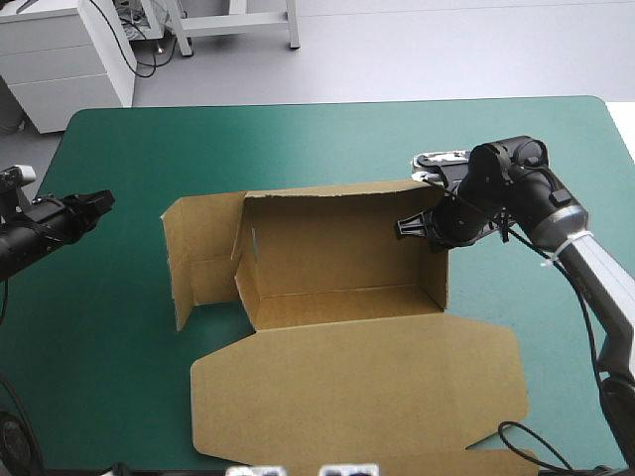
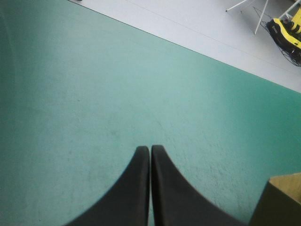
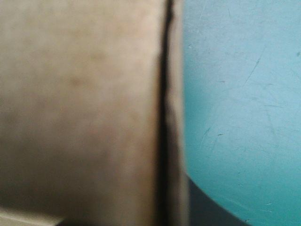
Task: Fold the box
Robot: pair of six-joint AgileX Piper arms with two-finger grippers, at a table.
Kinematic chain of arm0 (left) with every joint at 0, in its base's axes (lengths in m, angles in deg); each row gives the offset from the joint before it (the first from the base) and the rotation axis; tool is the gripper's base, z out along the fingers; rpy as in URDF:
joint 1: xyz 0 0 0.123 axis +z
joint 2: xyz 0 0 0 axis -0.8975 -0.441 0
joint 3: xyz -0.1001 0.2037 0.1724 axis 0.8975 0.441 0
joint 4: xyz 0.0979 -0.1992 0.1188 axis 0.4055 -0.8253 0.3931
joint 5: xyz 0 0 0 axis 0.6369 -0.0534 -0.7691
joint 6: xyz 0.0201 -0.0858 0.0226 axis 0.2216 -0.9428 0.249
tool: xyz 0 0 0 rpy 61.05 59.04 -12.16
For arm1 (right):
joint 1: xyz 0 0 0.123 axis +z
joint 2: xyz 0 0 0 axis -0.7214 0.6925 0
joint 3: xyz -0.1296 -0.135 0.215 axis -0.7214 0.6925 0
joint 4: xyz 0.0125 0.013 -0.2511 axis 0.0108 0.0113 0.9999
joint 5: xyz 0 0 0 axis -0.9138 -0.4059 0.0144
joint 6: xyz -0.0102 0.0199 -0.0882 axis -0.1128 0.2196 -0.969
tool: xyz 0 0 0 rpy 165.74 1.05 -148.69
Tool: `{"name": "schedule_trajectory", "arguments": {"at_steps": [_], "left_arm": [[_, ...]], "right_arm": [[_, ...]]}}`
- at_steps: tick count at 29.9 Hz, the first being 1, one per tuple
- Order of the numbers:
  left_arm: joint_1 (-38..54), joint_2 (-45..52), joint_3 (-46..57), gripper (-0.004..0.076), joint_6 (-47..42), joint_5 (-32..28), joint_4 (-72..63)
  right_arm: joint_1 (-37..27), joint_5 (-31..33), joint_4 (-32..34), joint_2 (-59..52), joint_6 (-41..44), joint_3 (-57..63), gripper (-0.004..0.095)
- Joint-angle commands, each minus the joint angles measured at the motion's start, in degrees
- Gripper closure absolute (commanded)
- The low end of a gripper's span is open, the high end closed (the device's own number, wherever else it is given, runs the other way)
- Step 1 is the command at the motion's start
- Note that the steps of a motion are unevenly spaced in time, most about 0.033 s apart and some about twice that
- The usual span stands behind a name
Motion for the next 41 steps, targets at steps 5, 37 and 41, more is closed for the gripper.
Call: {"name": "schedule_trajectory", "arguments": {"at_steps": [5,37,41], "left_arm": [[-0.4,1.5,-1.4,0.0731,0.0,-0.4,-3.9],[-0.4,1.5,-1.4,0.0731,0.2,4.0,-6.0],[-0.4,1.5,-1.4,0.0731,0.2,4.0,-6.0]], "right_arm": [[-0.1,-9.9,3.0,2.0,0.3,-1.3,0.0919],[-0.1,-19.3,5.9,17.2,-1.0,-13.5,0.0267],[-0.1,-13.9,6.7,17.2,-1.0,-15.9,0.0252]]}}
